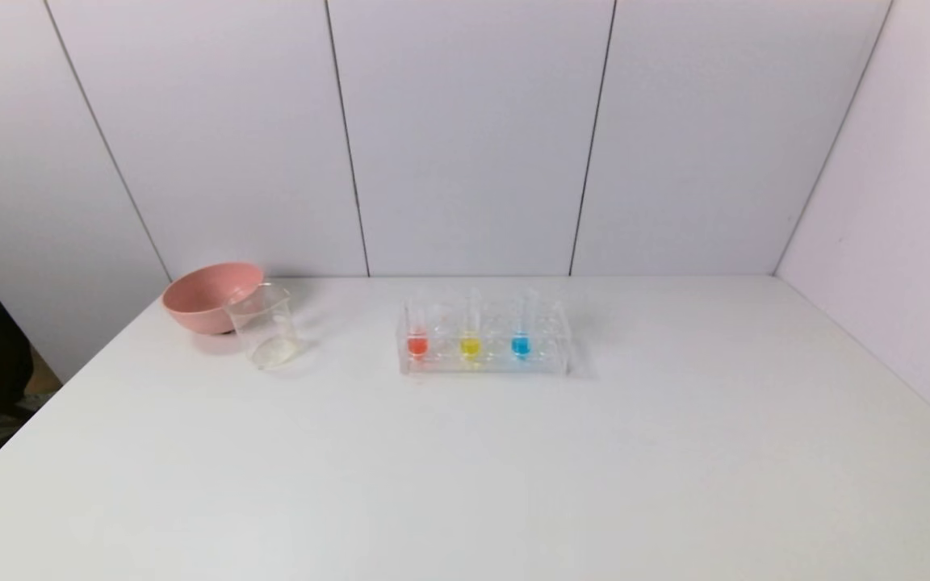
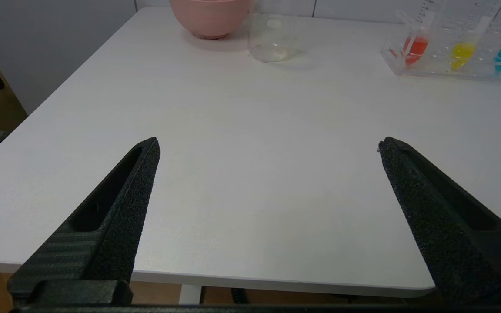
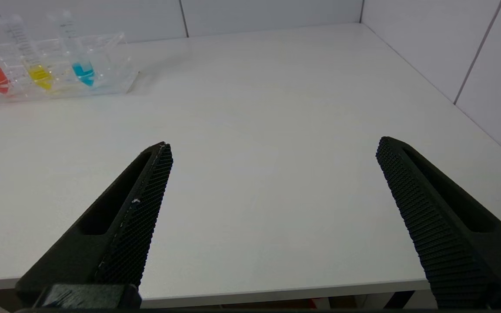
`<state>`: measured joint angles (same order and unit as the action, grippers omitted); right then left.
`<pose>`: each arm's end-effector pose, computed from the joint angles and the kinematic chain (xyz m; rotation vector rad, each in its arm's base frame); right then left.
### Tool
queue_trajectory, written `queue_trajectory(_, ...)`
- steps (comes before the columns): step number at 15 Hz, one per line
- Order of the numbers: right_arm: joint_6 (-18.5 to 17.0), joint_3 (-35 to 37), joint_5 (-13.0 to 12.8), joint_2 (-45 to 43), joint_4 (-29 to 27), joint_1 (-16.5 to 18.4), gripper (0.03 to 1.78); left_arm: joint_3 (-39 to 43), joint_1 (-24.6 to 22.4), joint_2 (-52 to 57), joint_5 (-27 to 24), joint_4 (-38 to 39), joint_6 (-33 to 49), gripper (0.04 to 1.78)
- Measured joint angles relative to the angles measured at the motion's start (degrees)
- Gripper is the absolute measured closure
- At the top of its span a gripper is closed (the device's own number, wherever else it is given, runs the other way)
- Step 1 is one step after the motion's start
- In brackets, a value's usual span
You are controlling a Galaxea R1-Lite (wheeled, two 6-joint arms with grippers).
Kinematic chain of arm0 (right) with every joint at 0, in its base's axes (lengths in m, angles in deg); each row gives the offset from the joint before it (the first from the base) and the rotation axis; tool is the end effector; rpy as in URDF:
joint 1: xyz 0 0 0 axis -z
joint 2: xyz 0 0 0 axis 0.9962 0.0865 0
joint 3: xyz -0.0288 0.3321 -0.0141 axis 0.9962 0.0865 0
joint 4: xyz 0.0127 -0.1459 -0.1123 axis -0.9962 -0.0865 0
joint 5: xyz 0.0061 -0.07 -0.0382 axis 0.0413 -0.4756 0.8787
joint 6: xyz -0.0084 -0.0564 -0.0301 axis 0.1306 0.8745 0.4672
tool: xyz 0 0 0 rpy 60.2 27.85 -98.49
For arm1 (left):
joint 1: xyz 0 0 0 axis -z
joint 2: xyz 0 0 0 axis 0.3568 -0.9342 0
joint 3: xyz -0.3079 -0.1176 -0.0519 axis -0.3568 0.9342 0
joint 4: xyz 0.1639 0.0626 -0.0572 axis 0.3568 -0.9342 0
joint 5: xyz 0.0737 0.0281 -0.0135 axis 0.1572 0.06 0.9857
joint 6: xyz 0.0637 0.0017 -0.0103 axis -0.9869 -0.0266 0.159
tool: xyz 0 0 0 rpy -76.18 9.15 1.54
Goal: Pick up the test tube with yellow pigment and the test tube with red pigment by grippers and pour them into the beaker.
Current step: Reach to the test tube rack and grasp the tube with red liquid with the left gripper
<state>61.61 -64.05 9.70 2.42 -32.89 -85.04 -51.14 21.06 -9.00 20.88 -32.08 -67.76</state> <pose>-0.0208 -0.0023 0.0761 0.0867 -0.0055 -0.0376 -0.0206 0.0020 0.0765 -0.0912 -0.0077 0.0280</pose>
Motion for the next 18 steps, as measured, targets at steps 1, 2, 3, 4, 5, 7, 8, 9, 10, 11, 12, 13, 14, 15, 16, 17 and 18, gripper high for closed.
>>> queue_trajectory(1,0.00,0.00,0.00,0.00,0.00,0.00,0.10,0.00,0.00,0.00,0.01,0.00,0.00,0.06)
queue_trajectory(2,-0.02,0.00,0.00,0.00,0.00,0.00,0.10,0.00,0.00,0.00,0.01,0.00,-0.02,0.06)
queue_trajectory(3,-0.02,0.00,0.00,0.00,0.00,0.00,0.10,0.00,0.00,0.00,0.00,0.00,0.00,0.06)
queue_trajectory(4,0.00,0.00,0.00,0.00,0.00,0.00,0.10,0.00,0.00,0.00,0.00,0.00,-0.06,0.06)
queue_trajectory(5,-0.02,0.00,0.00,0.00,0.00,0.00,0.10,0.00,0.00,0.00,0.01,0.00,-0.49,0.06)
queue_trajectory(7,-0.02,0.00,0.02,0.00,0.00,0.00,0.10,0.00,-0.02,0.00,0.06,-0.11,-0.38,0.06)
queue_trajectory(8,-0.05,0.00,0.02,0.00,0.00,0.00,0.10,0.00,-0.02,0.00,0.04,-0.04,-0.16,0.06)
queue_trajectory(9,-0.05,0.00,0.00,0.00,0.02,0.00,0.10,0.00,-0.02,0.00,0.01,-0.01,-0.09,0.06)
queue_trajectory(10,-0.02,0.00,0.00,0.00,0.00,0.00,0.10,0.00,-0.05,0.00,0.04,-0.01,0.13,0.06)
queue_trajectory(11,-0.05,0.00,-0.02,0.00,0.02,0.00,0.10,0.00,-0.02,0.00,0.04,-0.01,0.30,0.06)
queue_trajectory(12,-0.02,0.00,0.00,0.00,0.02,0.00,0.10,0.00,-0.02,0.00,0.09,0.00,0.20,0.06)
queue_trajectory(13,-0.02,0.00,0.00,0.00,0.02,0.00,0.10,-0.21,-0.02,0.00,0.23,0.52,0.39,0.06)
queue_trajectory(14,-0.05,0.00,0.00,0.00,0.00,0.00,0.10,-1.51,-0.02,0.00,0.06,1.45,0.77,0.06)
queue_trajectory(15,-0.02,0.00,0.00,0.00,0.00,0.00,0.10,-3.99,0.00,-0.17,-0.57,1.56,1.02,0.06)
queue_trajectory(16,-0.02,0.00,0.00,0.00,0.02,0.00,0.10,-6.91,0.00,-0.88,-1.15,1.26,1.13,0.06)
queue_trajectory(17,-0.02,0.00,0.00,0.00,0.02,0.00,0.10,-9.86,0.02,-2.54,-1.71,0.88,1.21,0.06)
queue_trajectory(18,-0.02,0.00,0.00,0.00,0.02,0.00,0.10,-12.53,0.17,-4.85,-2.07,0.88,1.21,0.06)
